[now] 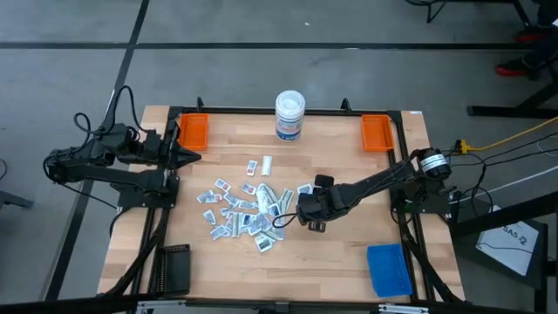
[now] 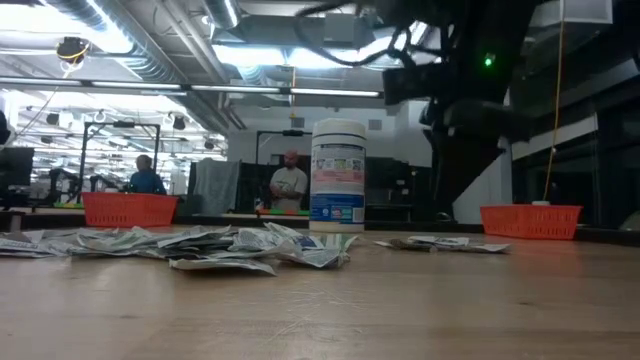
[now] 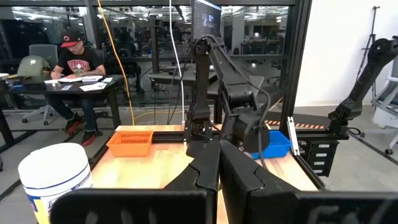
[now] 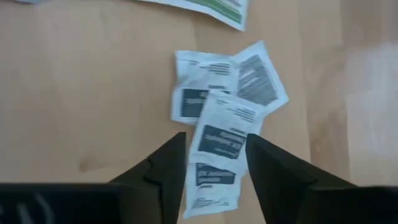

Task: Pick & Place First Aid Supplies
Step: Put the gray towelette pack into the right orange bin

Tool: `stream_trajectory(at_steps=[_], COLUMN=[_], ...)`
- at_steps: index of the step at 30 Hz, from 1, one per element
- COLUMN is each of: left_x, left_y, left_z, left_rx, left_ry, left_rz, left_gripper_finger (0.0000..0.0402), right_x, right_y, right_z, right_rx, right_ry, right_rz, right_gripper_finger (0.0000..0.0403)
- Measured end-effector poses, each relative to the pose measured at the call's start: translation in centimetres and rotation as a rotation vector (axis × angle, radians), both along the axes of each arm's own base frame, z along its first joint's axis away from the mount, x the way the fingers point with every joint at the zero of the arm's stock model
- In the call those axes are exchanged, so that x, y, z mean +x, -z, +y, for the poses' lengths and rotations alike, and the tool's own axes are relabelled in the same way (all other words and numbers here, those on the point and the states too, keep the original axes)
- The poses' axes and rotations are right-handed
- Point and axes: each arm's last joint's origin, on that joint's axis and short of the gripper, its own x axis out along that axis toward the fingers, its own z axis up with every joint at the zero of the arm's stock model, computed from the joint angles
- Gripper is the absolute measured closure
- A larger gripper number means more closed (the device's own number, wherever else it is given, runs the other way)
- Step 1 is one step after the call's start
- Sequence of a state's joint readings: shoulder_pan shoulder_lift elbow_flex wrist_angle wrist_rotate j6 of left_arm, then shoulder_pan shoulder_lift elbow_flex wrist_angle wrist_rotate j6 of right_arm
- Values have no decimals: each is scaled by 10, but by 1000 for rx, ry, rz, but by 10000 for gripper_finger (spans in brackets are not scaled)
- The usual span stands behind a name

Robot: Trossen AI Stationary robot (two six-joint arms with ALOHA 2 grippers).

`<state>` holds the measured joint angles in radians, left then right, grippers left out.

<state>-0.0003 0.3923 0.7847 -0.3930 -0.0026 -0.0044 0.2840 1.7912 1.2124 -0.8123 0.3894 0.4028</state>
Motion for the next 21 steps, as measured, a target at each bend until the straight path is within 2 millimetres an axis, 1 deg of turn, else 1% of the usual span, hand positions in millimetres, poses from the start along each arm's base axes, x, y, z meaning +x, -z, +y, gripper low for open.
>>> stream_trajectory(at_steps=[5,9,11,15,18,21], left_x=[0,0,0,0,0,0], left_y=[0,0,0,0,0,0], left_z=[0,0,0,0,0,0], left_rx=[0,0,0,0,0,0], left_ry=[0,0,0,0,0,0], left_rz=[0,0,0,0,0,0], left_gripper_finger=[398,398,397,397,398,398], right_x=[-9,-13,-14,-14,-16,-18], right_y=[21,35,39,40,42,46], right_z=[-3,-4,-3,-3,-5,-6], right_rx=[4,21,24,18,-17,-16], right_ry=[55,56,55,62,100,120], right_rz=[-11,-41,-52,-75,-88,-99], right_gripper_finger=[234,237,237,237,237,237])
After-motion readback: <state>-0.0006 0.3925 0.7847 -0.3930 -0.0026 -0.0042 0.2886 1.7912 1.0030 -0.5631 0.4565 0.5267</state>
